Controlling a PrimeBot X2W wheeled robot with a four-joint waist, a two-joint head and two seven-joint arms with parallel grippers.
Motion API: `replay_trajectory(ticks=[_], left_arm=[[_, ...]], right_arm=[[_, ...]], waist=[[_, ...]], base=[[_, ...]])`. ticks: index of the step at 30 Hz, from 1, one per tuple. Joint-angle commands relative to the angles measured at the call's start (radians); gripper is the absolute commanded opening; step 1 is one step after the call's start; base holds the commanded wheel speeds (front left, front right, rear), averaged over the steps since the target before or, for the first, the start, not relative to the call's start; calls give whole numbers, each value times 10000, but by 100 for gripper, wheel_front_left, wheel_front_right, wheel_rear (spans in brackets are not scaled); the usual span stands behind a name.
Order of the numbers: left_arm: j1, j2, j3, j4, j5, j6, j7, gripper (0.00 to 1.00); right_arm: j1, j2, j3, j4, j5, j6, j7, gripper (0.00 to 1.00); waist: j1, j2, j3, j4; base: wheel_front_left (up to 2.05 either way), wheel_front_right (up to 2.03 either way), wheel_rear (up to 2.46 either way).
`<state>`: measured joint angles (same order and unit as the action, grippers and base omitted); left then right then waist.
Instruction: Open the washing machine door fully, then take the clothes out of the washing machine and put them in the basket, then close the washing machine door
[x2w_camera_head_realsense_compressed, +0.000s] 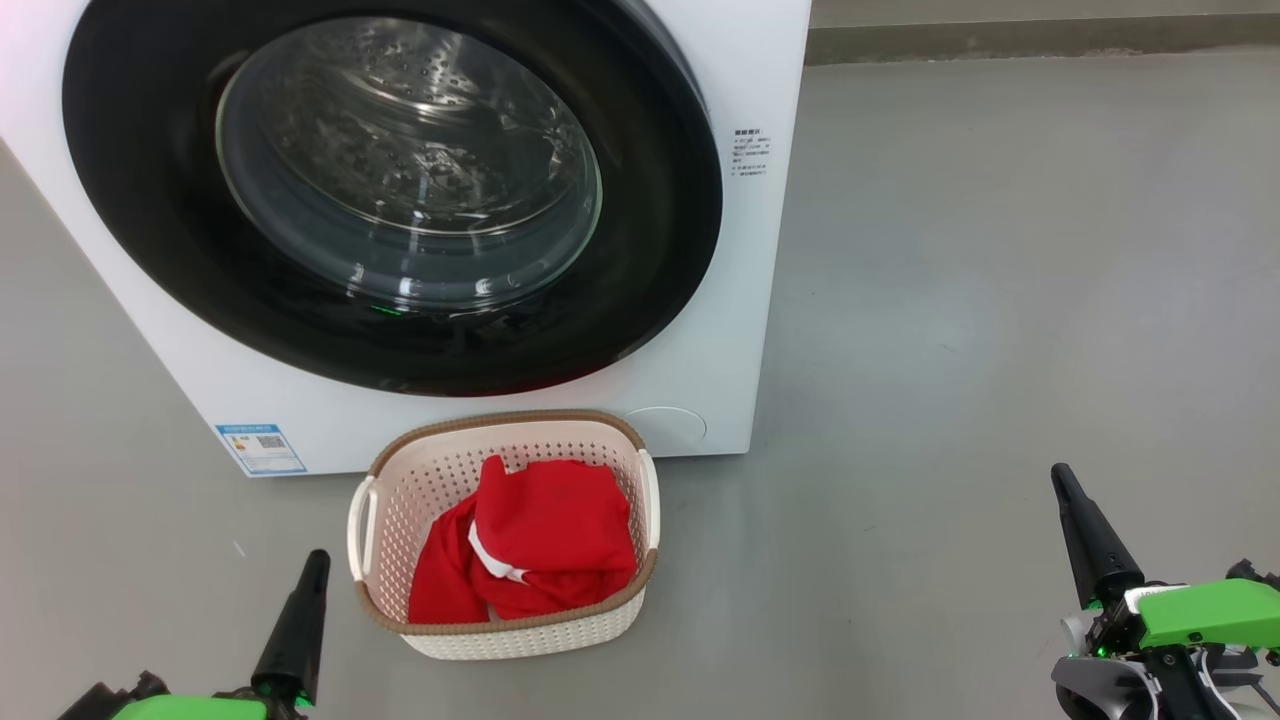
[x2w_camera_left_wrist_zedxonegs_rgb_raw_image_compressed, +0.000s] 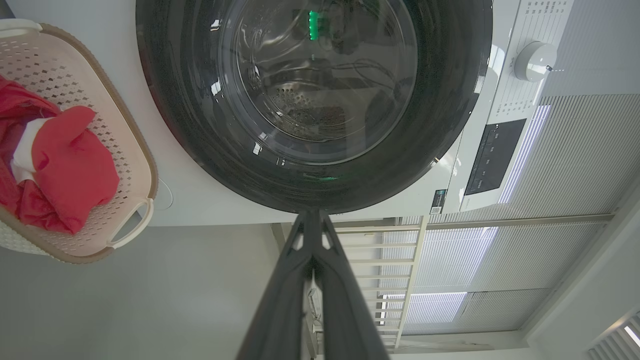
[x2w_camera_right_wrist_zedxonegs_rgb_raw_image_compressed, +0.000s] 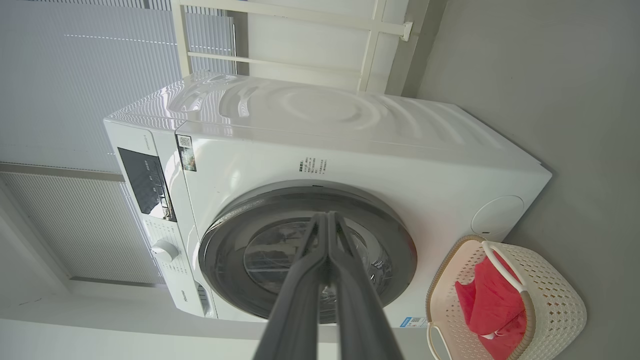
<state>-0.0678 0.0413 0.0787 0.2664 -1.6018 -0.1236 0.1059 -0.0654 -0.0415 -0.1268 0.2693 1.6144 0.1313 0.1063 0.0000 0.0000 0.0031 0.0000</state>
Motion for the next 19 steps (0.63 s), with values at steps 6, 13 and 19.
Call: replay_trajectory(ticks=[6,13,19], left_arm=[[-402,89,349,-213,-70,-71,72,0],[-402,89,349,-214,-70,-71,72,0],[-402,89,349,-214,-70,-71,72,0]], right_arm=[[-425,-97,134,-246,-56,-6,66,0],[-425,-96,132,-246,-58,-6,68,0],[-425,-95,131,-246,-59,-6,69,0]], waist=[[0,0,0,0],[0,0,0,0],[0,0,0,0]], base=[[0,0,0],[0,0,0],[0,0,0]])
